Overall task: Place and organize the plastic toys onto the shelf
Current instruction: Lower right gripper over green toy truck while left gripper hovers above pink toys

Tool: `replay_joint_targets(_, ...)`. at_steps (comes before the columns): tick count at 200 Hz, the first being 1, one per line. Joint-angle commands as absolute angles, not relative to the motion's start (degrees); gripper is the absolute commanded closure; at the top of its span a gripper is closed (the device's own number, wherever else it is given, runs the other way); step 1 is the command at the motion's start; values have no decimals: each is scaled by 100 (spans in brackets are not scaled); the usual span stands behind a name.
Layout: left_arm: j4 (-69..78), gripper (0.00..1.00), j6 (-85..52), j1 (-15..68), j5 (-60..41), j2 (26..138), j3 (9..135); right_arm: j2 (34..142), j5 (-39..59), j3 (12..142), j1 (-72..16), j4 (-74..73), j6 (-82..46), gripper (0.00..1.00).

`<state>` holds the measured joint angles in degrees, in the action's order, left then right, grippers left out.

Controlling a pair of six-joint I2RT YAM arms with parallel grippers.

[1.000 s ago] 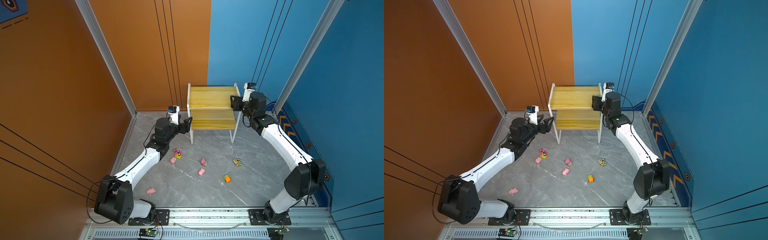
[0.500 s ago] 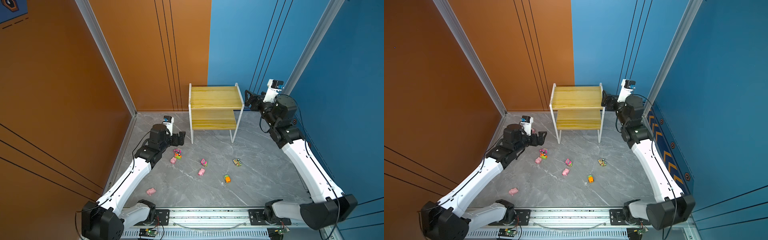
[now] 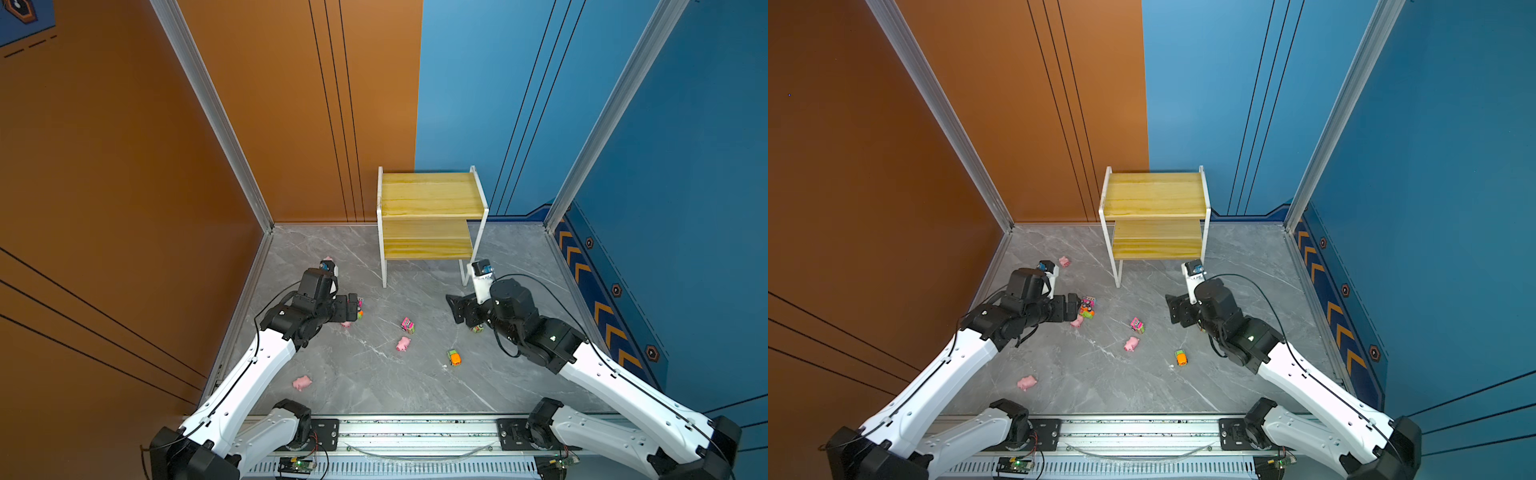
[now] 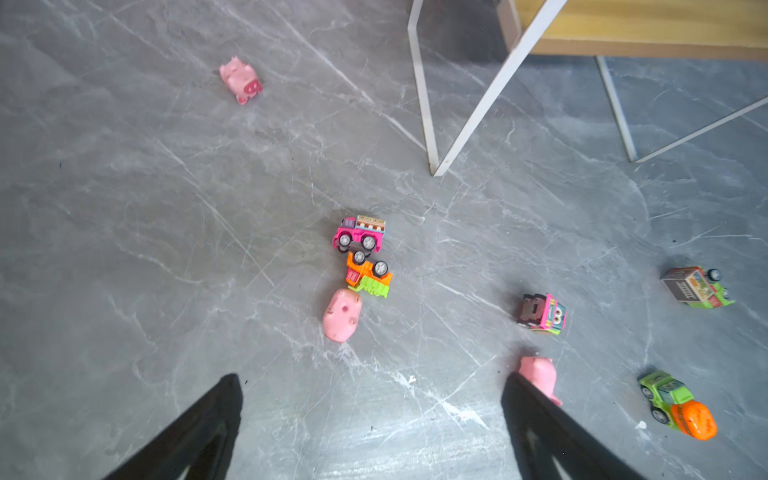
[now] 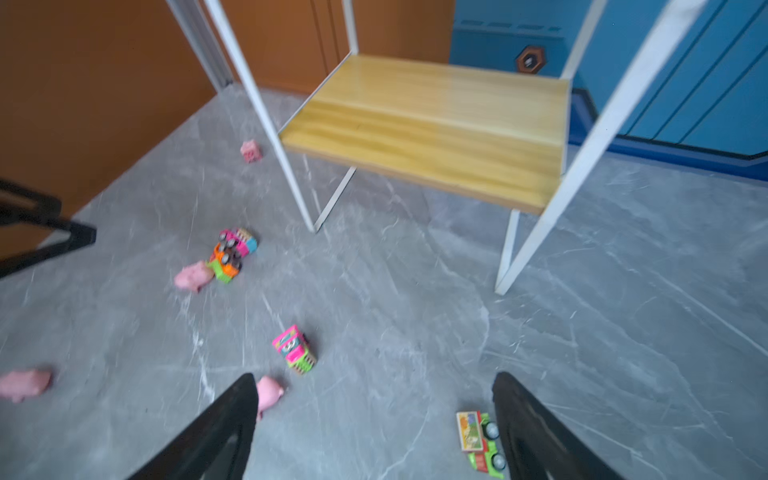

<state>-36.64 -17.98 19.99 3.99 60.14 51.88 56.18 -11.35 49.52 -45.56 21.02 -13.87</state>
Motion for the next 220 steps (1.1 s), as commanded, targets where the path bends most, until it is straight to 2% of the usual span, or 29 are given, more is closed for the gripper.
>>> replay_joint_targets(1, -4083, 2, -2164, 1972, 537, 6286, 5028, 5842, -1616, 4756, -4841, 2192, -1667, 12)
replay_joint_targets(39, -4069, 2, -2280, 2353, 625, 6634, 5055, 6004, -1640, 4256, -4606, 2361, -2227, 17)
replay_joint_targets(97, -3788, 0, -1750, 3209, 741, 6758, 5335, 6084, -1752, 3956, -3627, 3148, -2649, 24)
replay_joint_targets(197, -3538, 1, -1295, 3237, 88, 6697, 5634, 7794, -1068, 4236, -3059, 2392, -2391, 24)
replay_joint_targets(220, -3492, 1, -1244, 3126, -9, 6593, 5588, 8123, -831, 4300, -2893, 2218, -2330, 28)
